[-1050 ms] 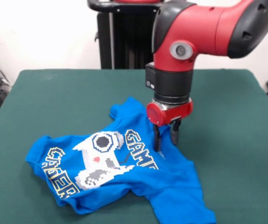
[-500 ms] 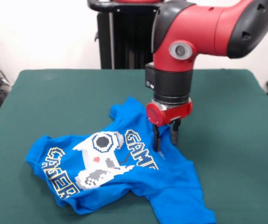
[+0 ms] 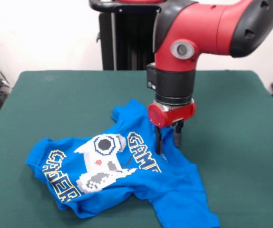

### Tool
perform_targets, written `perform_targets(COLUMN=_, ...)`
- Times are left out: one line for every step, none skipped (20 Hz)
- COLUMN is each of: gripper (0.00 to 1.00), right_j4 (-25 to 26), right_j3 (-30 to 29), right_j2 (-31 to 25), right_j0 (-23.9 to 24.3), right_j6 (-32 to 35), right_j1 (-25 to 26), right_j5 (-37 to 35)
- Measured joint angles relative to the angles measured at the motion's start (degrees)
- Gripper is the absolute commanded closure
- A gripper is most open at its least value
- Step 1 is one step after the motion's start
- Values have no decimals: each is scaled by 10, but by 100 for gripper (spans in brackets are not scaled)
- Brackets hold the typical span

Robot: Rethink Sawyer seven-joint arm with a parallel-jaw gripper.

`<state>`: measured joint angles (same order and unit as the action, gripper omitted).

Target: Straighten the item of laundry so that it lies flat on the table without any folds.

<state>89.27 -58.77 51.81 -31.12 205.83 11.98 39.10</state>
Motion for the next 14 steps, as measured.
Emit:
perform_targets(gripper=0, right_j4=-1, right_j3=0, right_j2=0, right_j0=1, right_j6=0, right_j1=-8, right_j5=0)
perform_targets(gripper=0, right_j4=-1, right_j3=0, right_j2=0, right_j0=1, right_j6=0, right_j1=-12, right_j5=0)
perform_targets(gripper=0, right_j4=-1, right_j3=0, right_j2=0, right_j0=1, right_j6=0, right_j1=-14, right_j5=0)
perform_targets(gripper=0, right_j4=-1, right_j3=0, right_j2=0, right_j0=1, right_j6=0, right_j1=-20, right_j5=0)
perform_targets(gripper=0, right_j4=-1, right_j3=0, right_j2=0, right_j0=1, right_j6=0, right_j1=-24, right_j5=0)
perform_targets(gripper=0, right_j4=-2, right_j3=0, right_j2=0, right_j0=1, right_j6=0, right_j1=-26, right_j5=0)
perform_targets(gripper=0, right_j4=-2, right_j3=0, right_j2=0, right_j0=1, right_j6=0, right_j1=-31, right_j5=0)
perform_targets(gripper=0, right_j4=-2, right_j3=0, right_j2=0, right_j0=1, right_j6=0, right_j1=-36, right_j5=0)
perform_targets(gripper=0, right_j4=-3, right_j3=0, right_j2=0, right_j0=0, right_j6=0, right_j1=-40, right_j5=0)
perform_targets(gripper=0, right_j4=-3, right_j3=0, right_j2=0, right_j0=0, right_j6=0, right_j1=-44, right_j5=0)
perform_targets(gripper=0, right_j4=-3, right_j3=0, right_j2=0, right_j0=0, right_j6=0, right_j1=-47, right_j5=0)
perform_targets(gripper=0, right_j4=-3, right_j3=0, right_j2=0, right_j0=0, right_j6=0, right_j1=-50, right_j5=0)
perform_targets(gripper=0, right_j4=-3, right_j3=0, right_j2=0, right_j0=0, right_j6=0, right_j1=-51, right_j5=0)
perform_targets(gripper=0, right_j4=-3, right_j3=0, right_j2=0, right_j0=-1, right_j6=0, right_j1=-55, right_j5=0)
